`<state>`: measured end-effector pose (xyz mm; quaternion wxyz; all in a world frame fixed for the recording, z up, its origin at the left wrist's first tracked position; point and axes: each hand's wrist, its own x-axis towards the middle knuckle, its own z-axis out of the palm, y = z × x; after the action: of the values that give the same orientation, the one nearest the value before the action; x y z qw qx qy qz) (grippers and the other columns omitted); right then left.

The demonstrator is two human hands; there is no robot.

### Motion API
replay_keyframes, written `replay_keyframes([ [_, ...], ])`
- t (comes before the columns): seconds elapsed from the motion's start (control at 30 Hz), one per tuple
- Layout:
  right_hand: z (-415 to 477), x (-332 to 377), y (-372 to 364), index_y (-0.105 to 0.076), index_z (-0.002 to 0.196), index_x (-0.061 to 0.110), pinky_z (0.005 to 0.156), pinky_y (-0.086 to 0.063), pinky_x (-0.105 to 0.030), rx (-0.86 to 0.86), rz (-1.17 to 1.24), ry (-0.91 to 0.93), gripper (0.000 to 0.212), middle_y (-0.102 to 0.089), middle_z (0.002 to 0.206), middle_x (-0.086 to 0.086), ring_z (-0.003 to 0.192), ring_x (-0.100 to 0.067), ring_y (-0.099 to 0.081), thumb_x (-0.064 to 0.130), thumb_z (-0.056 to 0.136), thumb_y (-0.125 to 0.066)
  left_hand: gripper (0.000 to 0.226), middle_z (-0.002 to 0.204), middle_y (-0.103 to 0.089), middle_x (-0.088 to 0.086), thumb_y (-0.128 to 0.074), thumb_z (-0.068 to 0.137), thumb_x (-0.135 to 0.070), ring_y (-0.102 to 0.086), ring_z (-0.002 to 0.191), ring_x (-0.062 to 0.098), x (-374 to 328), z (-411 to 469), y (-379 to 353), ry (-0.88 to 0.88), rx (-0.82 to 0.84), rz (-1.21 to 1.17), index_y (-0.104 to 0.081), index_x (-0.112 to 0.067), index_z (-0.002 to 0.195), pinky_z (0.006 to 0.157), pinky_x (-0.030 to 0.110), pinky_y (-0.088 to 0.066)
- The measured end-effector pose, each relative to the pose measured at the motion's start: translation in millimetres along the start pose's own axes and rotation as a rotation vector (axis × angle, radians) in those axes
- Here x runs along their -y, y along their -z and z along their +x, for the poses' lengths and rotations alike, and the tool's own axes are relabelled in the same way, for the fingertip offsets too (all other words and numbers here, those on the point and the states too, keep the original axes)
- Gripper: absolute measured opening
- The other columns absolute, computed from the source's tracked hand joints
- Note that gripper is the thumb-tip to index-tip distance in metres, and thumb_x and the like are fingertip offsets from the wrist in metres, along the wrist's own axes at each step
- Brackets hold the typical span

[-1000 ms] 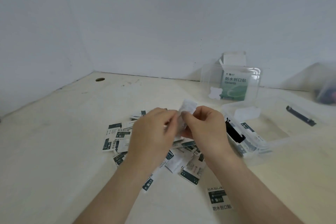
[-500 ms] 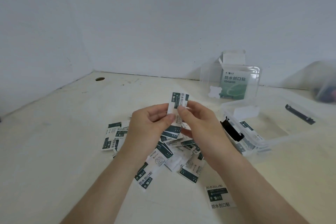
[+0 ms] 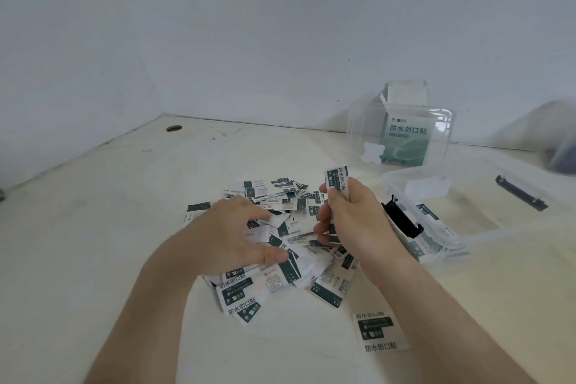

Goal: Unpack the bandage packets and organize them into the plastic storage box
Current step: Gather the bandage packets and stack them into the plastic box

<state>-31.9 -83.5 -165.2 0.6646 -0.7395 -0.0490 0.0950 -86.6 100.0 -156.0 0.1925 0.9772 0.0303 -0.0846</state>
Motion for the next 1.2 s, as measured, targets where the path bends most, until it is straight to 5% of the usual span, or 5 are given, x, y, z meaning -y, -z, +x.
replay_keyframes([
  [0.27, 0, 1, 1, -0.055, 0.106, 0.016, 0.047, -0.053, -0.026, 0.025, -0.038, -0.010, 0.020, -0.054, 0.078, -0.007, 0.061, -0.015, -0.056, 0.020, 0.103, -0.036, 0.070, 0.114, -0.038, -0.020, -0.084, 0.061, -0.054, -0.036, 0.113, 0.005, -3, -9, -2, -0.108, 0.093, 0.085, -0.044, -0.051, 0.118, 0.099, 0.032, -0.036],
  [0.63, -3, 3, 5, -0.060, 0.108, 0.014, 0.067, -0.058, -0.040, 0.101, 0.295, -0.119, 0.020, -0.058, 0.079, -0.010, 0.067, -0.022, -0.061, 0.016, 0.103, -0.041, 0.015, 0.074, -0.069, -0.009, -0.076, 0.081, -0.018, -0.055, 0.056, -0.004, -27, -2, -8, -0.191, -0.295, -0.390, -0.068, -0.030, 0.077, 0.057, 0.009, -0.038],
  [0.77, -4, 3, 8, -0.060, 0.113, 0.007, 0.071, -0.052, -0.043, 0.191, 0.475, -0.172, 0.021, -0.060, 0.077, -0.013, 0.067, -0.026, -0.061, 0.013, 0.102, -0.043, 0.016, 0.083, -0.077, 0.004, -0.068, 0.085, -0.008, -0.064, 0.069, 0.036, -36, -7, -3, -0.226, -0.437, -1.005, -0.069, -0.021, 0.094, 0.069, 0.040, -0.050],
  [0.9, -9, 4, 1, -0.060, 0.115, 0.004, 0.076, -0.058, -0.047, 0.330, 0.523, -0.216, 0.022, -0.065, 0.085, -0.019, 0.074, -0.030, -0.064, 0.013, 0.102, -0.045, 0.037, 0.084, -0.073, 0.007, -0.051, 0.091, 0.010, -0.068, 0.079, 0.023, -44, -1, -8, -0.221, -0.380, -1.431, -0.062, -0.019, 0.111, 0.063, 0.036, -0.056],
  [1.2, -15, -3, -16, -0.063, 0.117, 0.005, 0.090, -0.053, -0.054, 0.509, 0.572, -0.213, 0.040, -0.069, 0.108, -0.024, 0.096, -0.034, -0.068, 0.036, 0.101, -0.045, 0.039, 0.084, -0.072, -0.002, -0.065, 0.082, 0.011, -0.069, 0.081, 0.016, -50, 8, -24, -0.113, -0.533, -1.255, -0.068, -0.024, 0.097, 0.062, 0.030, -0.055],
])
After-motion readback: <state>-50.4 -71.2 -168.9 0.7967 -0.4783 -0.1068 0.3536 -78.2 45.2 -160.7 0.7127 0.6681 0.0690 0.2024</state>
